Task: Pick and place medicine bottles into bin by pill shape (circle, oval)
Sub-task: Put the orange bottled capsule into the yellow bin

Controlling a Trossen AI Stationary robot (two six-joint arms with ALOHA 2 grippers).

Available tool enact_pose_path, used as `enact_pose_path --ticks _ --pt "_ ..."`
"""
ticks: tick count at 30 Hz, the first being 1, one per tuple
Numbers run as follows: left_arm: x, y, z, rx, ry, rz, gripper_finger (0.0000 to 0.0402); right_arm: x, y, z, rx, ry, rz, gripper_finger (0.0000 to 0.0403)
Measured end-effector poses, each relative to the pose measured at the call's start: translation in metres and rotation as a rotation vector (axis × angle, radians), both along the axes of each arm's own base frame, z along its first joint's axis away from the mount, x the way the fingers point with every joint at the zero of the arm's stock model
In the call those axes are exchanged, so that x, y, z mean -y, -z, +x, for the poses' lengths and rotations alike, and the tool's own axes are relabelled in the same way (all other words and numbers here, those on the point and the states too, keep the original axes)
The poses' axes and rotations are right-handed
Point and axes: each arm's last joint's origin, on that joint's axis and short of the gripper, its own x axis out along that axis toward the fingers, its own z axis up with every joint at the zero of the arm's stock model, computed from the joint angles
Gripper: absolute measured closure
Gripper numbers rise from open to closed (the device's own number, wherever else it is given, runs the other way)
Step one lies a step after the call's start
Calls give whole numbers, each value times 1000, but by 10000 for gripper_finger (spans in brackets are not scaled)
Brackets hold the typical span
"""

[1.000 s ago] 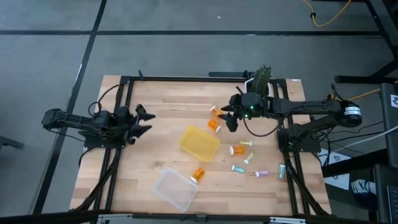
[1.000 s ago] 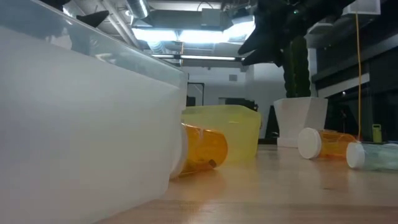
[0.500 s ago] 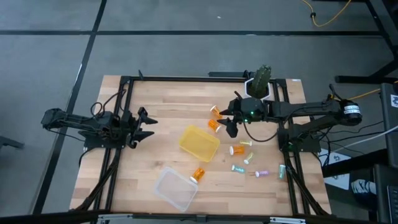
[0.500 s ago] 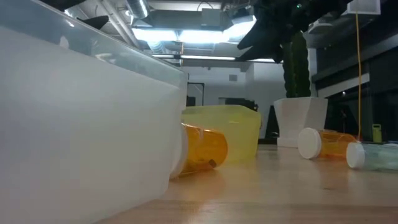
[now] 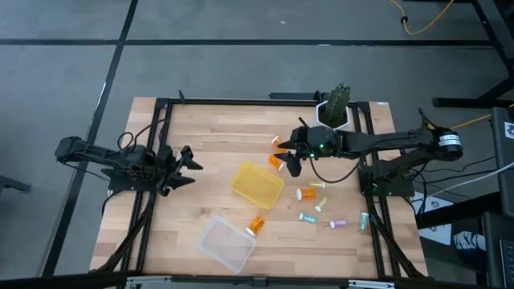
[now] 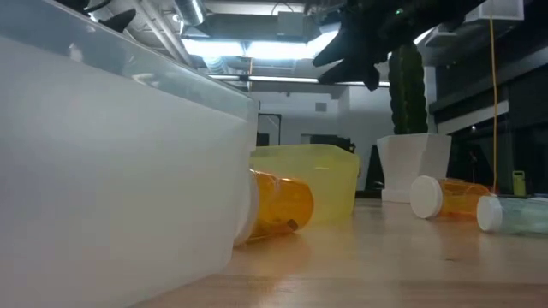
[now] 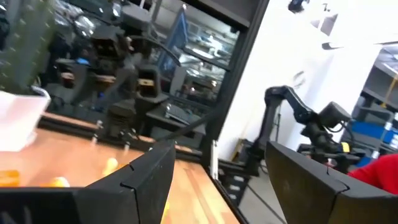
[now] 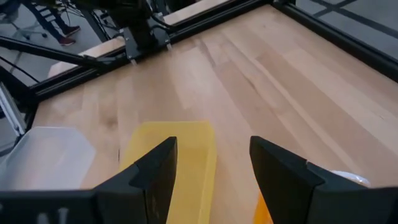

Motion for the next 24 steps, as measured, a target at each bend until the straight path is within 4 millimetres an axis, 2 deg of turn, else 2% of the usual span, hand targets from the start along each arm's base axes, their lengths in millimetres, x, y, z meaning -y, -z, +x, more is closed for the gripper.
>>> enact_pose_path --ticks 8,12,16,19,24 --pt "7 0 -2 27 37 95 159 3 23 17 -50 22 -28 198" --pt "5 1 -1 0 -77 71 159 7 25 19 -43 39 -12 198" --pt "5 3 5 -145 -159 78 159 12 24 18 -38 60 -6 198" --pt "5 -4 11 -206 -204 80 159 17 24 17 -32 98 33 198" --pt "8 -26 20 -207 -204 88 159 20 22 16 -23 173 150 198"
